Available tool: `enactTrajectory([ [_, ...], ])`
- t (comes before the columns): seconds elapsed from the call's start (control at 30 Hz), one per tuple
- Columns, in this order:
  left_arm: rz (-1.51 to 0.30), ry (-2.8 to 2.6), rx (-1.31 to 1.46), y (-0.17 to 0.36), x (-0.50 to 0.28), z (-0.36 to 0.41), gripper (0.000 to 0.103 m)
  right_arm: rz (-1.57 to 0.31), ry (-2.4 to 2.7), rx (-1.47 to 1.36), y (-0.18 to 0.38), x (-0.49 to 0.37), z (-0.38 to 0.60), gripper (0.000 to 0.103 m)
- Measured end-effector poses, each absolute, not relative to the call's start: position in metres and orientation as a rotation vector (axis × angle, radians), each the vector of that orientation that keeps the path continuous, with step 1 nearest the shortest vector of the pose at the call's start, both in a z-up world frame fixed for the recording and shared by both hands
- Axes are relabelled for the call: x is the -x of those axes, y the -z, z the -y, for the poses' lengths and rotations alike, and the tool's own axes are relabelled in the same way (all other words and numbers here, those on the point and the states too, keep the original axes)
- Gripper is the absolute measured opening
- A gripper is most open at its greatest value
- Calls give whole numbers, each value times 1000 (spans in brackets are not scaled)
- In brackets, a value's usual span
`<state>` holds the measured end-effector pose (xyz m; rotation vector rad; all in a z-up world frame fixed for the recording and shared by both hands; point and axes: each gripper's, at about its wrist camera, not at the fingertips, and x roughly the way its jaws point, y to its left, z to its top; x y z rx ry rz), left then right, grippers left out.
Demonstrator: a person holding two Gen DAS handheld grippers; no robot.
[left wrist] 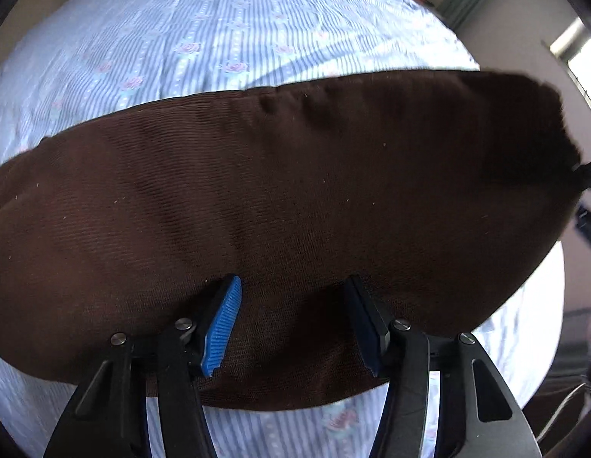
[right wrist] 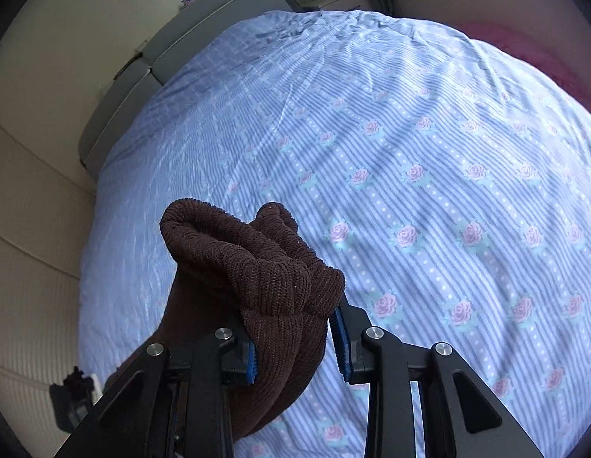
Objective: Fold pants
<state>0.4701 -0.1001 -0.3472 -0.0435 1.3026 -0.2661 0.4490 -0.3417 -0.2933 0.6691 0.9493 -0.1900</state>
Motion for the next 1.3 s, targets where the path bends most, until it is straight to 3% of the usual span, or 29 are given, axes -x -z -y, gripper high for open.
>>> enactTrajectory([
  [0.13, -1348, 278, 15, 344, -478, 102, 57, -943, 200, -579, 272, -448, 324, 31],
  [0.27, -1265, 210, 58, 292, -474, 74, 59, -908, 212, -453, 236, -447, 296, 32],
  [0.43, -1145, 75, 122, 218, -446, -9, 64, -851, 167, -156, 179, -453, 213, 32],
  [0.63, -1058, -77, 181, 174, -406, -115, 64, -781, 0, 114, 146, -453, 81, 32],
  [0.87, -1052, -179, 281, 181, -371, -209, 64, -835, -163, 304, 174, -471, -63, 32],
  [1.07, -1074, -189, 314, 199, -356, -240, 64, -919, -207, 457, 238, -470, -151, 32],
  [1.2, -1105, -207, 295, 206, -353, -253, 69, -997, -258, 610, 277, -451, -185, 45],
  [1.23, -1108, -213, 287, 207, -353, -256, 71, -997, -284, 641, 280, -446, -190, 67],
  [1.27, -1111, -222, 281, 208, -353, -259, 72, -995, -322, 665, 282, -439, -198, 79],
  [1.3, -1113, -227, 277, 207, -351, -262, 73, -985, -343, 689, 282, -429, -203, 79],
])
